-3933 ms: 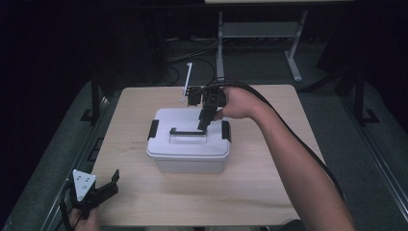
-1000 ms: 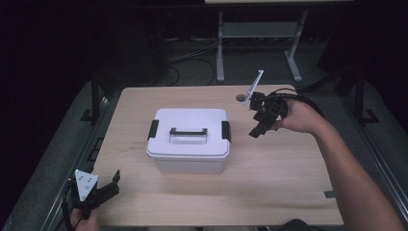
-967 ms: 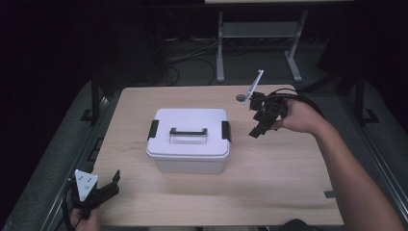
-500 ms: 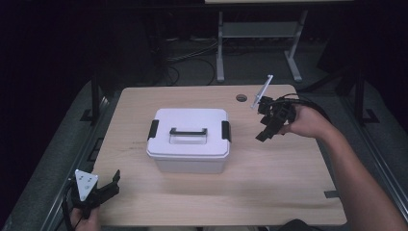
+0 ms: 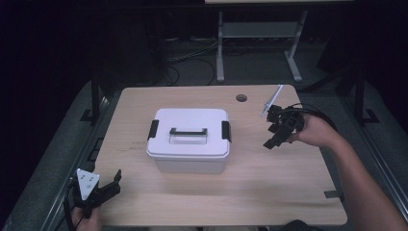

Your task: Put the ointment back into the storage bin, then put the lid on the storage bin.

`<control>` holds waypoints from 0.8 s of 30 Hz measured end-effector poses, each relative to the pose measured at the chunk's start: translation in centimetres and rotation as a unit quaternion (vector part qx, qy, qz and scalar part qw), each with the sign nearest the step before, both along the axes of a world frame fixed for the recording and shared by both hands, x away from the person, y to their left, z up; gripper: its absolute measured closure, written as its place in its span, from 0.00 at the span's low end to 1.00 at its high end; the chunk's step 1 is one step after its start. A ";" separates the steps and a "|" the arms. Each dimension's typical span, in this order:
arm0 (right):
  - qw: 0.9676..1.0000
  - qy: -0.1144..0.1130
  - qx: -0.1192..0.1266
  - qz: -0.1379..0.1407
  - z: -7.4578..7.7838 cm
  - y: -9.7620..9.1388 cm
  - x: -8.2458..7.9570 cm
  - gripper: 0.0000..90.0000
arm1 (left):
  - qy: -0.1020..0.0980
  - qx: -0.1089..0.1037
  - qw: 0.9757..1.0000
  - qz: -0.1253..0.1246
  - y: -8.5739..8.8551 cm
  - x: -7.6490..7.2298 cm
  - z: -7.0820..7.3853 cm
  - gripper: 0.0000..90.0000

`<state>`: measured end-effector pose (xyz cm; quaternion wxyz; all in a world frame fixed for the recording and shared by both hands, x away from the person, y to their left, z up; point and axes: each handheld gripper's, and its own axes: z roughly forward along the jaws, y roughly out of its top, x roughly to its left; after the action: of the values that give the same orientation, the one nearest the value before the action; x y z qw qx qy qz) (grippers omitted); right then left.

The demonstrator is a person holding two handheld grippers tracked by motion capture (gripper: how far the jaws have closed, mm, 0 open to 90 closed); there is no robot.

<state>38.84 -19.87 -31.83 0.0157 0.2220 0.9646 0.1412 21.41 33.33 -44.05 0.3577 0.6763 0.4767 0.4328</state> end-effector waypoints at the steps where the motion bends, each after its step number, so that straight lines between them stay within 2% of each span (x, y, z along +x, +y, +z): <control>1: 1.000 0.000 0.001 -0.001 -0.1 -0.1 0.0 0.34 | -0.001 0.002 1.000 -0.001 -0.1 0.0 0.0 0.17; 9: 1.000 0.007 0.005 -0.008 -1.3 -0.8 -0.3 0.34 | -0.002 0.001 1.000 -0.002 -0.1 0.1 0.0 0.17; 24: 0.999 0.027 0.010 -0.020 -4.4 -2.3 -1.1 0.33 | 0.001 0.003 1.000 -0.004 -0.3 0.2 0.0 0.17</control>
<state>37.77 -22.18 -36.23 -0.0094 0.2454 0.9585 0.1446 21.59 33.08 -44.08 0.3573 0.6796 0.4730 0.4322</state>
